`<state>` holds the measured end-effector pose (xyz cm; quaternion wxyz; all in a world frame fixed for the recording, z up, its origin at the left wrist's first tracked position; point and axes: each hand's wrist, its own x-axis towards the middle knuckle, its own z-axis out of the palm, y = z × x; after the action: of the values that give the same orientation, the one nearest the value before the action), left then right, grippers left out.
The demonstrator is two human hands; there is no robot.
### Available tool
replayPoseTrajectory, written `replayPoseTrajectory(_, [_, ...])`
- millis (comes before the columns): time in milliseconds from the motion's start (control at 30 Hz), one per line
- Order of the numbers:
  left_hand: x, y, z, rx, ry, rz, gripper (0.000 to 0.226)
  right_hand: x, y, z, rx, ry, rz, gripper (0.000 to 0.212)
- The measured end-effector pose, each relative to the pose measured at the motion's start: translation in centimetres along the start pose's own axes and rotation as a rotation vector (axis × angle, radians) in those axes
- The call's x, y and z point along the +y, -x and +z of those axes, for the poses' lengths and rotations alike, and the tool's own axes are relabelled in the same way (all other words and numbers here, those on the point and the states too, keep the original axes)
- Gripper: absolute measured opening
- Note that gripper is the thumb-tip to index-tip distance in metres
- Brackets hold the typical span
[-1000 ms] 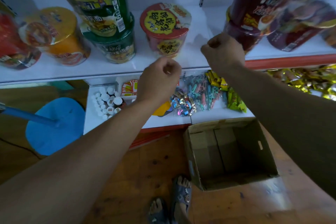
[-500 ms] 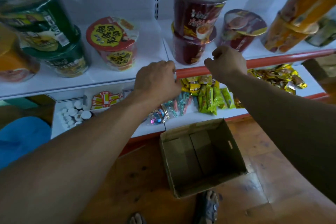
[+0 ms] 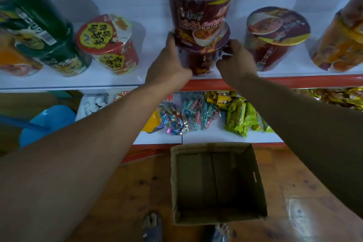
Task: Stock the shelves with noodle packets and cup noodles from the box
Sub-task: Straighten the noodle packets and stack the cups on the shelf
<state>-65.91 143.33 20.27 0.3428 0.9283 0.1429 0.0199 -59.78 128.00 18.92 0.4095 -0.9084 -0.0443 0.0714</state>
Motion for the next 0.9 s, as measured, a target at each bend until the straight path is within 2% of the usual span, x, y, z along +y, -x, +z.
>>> replayPoseTrajectory(133, [0.0,0.1,0.3,0.004,0.052,0.012,0.092,0.1,0.1,0.5,0.047,-0.078,0.001,0.043])
replayPoseTrajectory(267, [-1.0,-1.0,-0.2,0.017,-0.004,0.036,0.09,0.7,0.1,1.6,0.113,-0.087,0.007,0.039])
replayPoseTrajectory(400, [-2.3,-2.3,-1.2,-0.01,-0.111,0.047,0.1,0.7,-0.7,2.4,0.046,-0.039,0.038,0.043])
replayPoseTrajectory(533, [-2.9,-3.6,-1.7,-0.057,-0.106,0.077,0.099,-0.5,-1.7,2.7,0.013,-0.031,0.001,0.049])
replayPoseTrajectory(700, [-3.4,-4.9,-1.7,-0.078,0.052,0.027,0.094,-0.9,-1.1,3.8,0.072,-0.072,0.018,0.043])
replayPoseTrajectory(900, [-5.0,-4.4,-0.2,-0.034,0.266,-0.004,0.101,-0.4,-0.3,5.0,0.124,-0.139,0.047,0.052])
